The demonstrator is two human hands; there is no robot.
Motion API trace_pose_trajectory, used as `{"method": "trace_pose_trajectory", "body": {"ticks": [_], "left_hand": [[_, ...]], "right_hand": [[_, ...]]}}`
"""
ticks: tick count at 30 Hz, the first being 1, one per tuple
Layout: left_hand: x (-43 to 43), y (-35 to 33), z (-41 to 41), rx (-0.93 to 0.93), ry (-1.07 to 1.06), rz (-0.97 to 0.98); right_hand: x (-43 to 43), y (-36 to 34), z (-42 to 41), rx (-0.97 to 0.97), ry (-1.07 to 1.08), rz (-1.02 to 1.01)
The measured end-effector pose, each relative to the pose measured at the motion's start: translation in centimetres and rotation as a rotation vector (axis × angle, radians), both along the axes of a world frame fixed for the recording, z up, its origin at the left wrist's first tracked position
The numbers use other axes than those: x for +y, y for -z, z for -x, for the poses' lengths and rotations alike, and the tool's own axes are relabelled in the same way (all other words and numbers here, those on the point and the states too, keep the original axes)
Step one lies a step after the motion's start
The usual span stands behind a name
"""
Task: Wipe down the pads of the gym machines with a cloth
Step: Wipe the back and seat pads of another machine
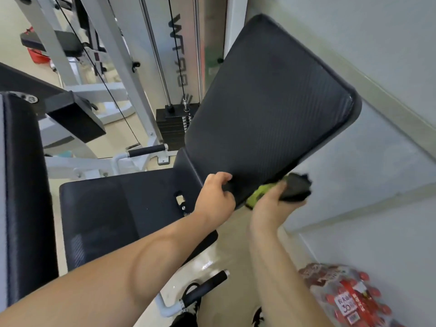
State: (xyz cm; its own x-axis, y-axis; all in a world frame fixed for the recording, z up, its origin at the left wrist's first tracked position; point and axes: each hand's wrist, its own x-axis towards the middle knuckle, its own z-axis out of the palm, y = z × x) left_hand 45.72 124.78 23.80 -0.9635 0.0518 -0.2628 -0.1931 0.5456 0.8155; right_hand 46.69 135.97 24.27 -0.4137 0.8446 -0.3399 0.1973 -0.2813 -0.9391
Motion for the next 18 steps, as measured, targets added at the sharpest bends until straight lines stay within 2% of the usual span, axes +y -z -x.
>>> {"method": "trace_pose_trajectory", "body": {"ticks": [2, 5, 8, 10, 13, 15, 18], "left_hand": [[-0.9, 0.6, -0.5, -0.011, -0.041, 0.019], [-3.1, 2.4, -1.9, -0.047, -0.105, 0.072], [-4.9, 3.8, -3.2, -0.107, -0.175, 0.125], [-5.6, 3.9, -4.1, -0.220, -0.157, 0.066], [-6.1, 3.4, -5.6, -0.415, -0.018, -0.199], [-5.9, 3.0, -6.2, -0.448, 0.109, -0.268], [-5.7, 1.9, -6.7, -0.443, 0.039, -0.396]], "right_hand": [[-2.5, 3.3, -1.1, -0.087, -0.007, 0.213], [-4.4, 6.7, -2.3, -0.205, -0.081, 0.369], [-5.6, 7.9, -3.7, -0.279, -0.252, 0.616], [-6.3, 7.9, -4.7, -0.295, -0.364, 0.727], [-6.1, 5.9, -6.4, -0.352, -0.585, 0.687], [-5.3, 3.5, -7.0, -0.412, -0.821, 0.630], [-3.8, 0.3, -6.7, -0.489, -1.036, 0.596]]}}
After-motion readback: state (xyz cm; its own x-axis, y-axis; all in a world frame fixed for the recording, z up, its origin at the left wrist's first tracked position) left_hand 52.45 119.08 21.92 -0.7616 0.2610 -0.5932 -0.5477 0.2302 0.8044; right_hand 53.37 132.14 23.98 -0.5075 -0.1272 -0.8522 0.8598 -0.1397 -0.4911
